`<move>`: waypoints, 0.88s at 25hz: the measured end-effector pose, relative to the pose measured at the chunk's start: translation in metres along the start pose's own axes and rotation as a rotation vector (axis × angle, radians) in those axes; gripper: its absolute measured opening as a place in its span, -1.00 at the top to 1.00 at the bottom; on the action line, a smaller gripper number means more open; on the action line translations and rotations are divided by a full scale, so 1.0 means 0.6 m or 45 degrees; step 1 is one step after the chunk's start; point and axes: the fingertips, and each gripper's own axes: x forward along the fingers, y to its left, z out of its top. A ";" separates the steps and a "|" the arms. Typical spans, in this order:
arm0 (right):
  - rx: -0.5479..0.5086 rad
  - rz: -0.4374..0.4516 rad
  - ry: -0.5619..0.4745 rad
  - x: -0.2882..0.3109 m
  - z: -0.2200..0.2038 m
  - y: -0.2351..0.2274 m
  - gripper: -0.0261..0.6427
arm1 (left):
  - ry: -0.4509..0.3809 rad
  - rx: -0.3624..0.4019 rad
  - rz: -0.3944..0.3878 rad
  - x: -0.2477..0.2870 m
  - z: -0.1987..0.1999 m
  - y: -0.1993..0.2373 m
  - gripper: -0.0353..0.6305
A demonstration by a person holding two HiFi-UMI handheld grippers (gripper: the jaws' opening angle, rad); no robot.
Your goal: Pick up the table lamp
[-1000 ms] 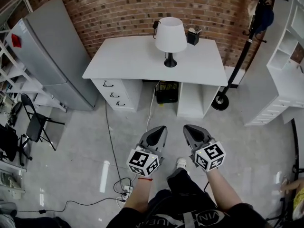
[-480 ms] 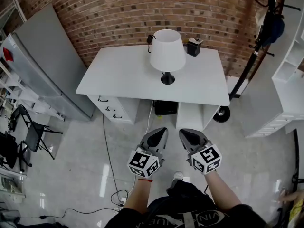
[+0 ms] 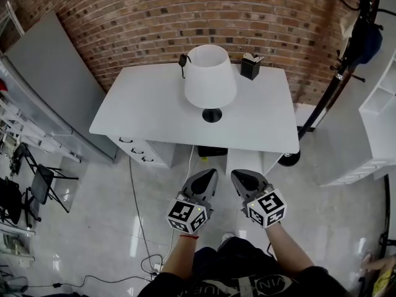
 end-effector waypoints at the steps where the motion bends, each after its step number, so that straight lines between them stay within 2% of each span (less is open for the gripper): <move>1: 0.002 0.001 0.003 0.005 -0.002 -0.009 0.91 | 0.005 -0.002 0.001 0.008 -0.003 0.002 0.88; 11: 0.046 0.034 0.010 0.065 -0.003 -0.041 0.91 | 0.046 -0.021 0.008 0.052 -0.007 0.039 0.88; 22: -0.009 0.016 0.057 0.169 0.013 -0.119 0.91 | 0.038 -0.036 -0.045 0.158 0.013 0.128 0.88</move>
